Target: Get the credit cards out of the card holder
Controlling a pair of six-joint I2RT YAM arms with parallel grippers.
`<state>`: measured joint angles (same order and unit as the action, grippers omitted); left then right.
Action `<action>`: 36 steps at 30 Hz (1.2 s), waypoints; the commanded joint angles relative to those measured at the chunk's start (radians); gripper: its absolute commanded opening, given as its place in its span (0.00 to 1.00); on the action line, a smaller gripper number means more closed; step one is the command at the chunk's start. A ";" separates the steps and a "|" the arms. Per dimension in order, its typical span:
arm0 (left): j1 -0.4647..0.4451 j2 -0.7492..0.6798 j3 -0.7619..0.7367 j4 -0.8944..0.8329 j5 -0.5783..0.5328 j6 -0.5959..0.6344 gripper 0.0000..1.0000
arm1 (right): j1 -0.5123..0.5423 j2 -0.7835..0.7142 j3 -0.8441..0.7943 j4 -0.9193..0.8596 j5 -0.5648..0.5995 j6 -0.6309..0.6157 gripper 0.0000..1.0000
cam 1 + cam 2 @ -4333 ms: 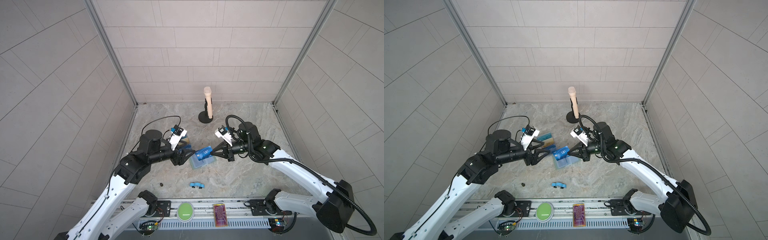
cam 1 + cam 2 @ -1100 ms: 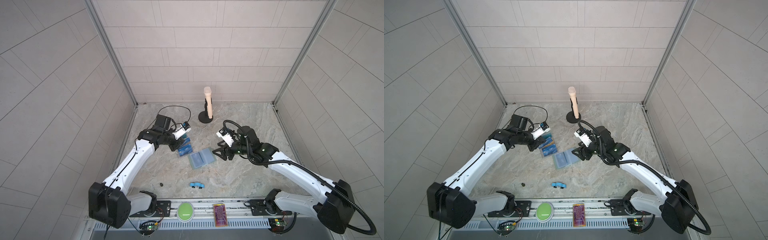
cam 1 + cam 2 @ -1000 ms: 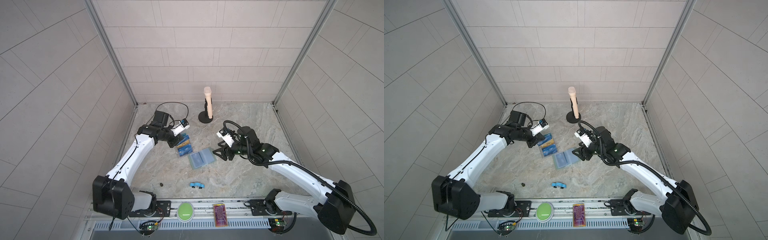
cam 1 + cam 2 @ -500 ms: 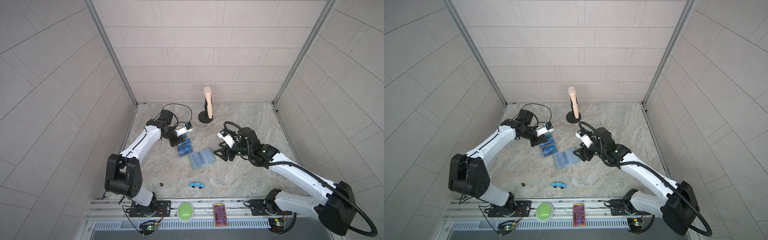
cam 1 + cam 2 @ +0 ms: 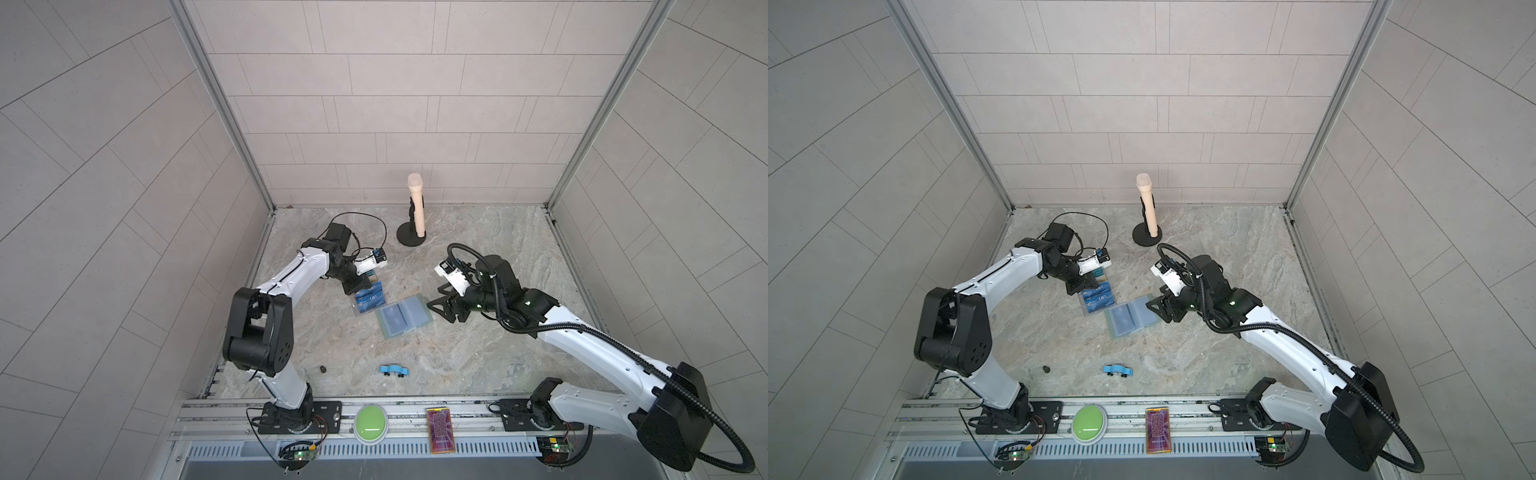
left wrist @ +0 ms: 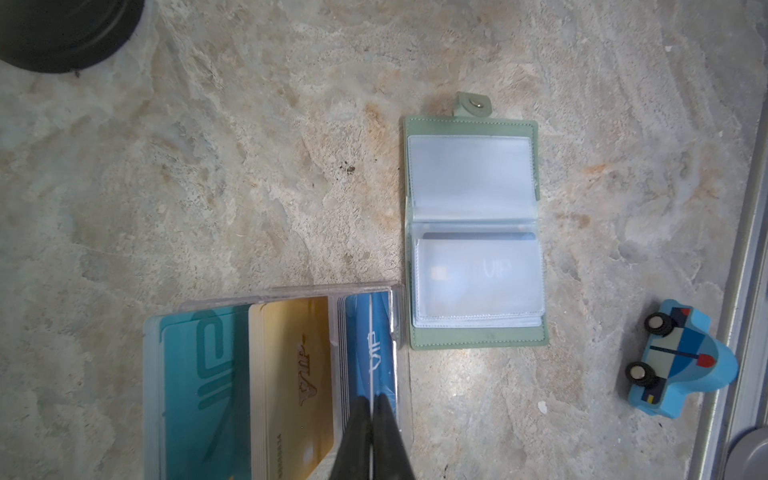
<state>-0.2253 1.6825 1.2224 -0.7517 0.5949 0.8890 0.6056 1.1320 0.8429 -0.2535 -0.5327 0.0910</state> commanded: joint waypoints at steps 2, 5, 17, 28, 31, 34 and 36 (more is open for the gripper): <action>0.000 0.022 -0.006 -0.029 0.026 0.024 0.00 | -0.004 -0.022 -0.012 0.008 0.004 -0.007 0.67; 0.001 0.031 -0.006 -0.031 0.028 0.019 0.00 | -0.003 -0.023 -0.013 0.008 0.004 -0.007 0.67; 0.000 0.106 0.015 -0.067 0.061 0.005 0.00 | -0.004 -0.026 -0.018 0.021 -0.013 -0.008 0.67; 0.001 0.139 0.026 -0.075 0.064 -0.016 0.05 | -0.004 -0.034 -0.021 0.025 -0.015 -0.007 0.68; 0.000 0.143 0.025 -0.064 0.061 -0.025 0.05 | -0.004 -0.035 -0.023 0.025 -0.015 -0.007 0.68; -0.002 0.149 0.027 -0.060 0.058 -0.033 0.05 | -0.004 -0.037 -0.024 0.025 -0.013 -0.007 0.68; -0.003 0.154 0.028 -0.057 0.051 -0.042 0.06 | -0.004 -0.037 -0.024 0.025 -0.013 -0.009 0.67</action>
<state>-0.2253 1.8221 1.2270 -0.7860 0.6388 0.8604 0.6056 1.1168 0.8261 -0.2428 -0.5377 0.0906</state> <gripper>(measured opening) 0.063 0.676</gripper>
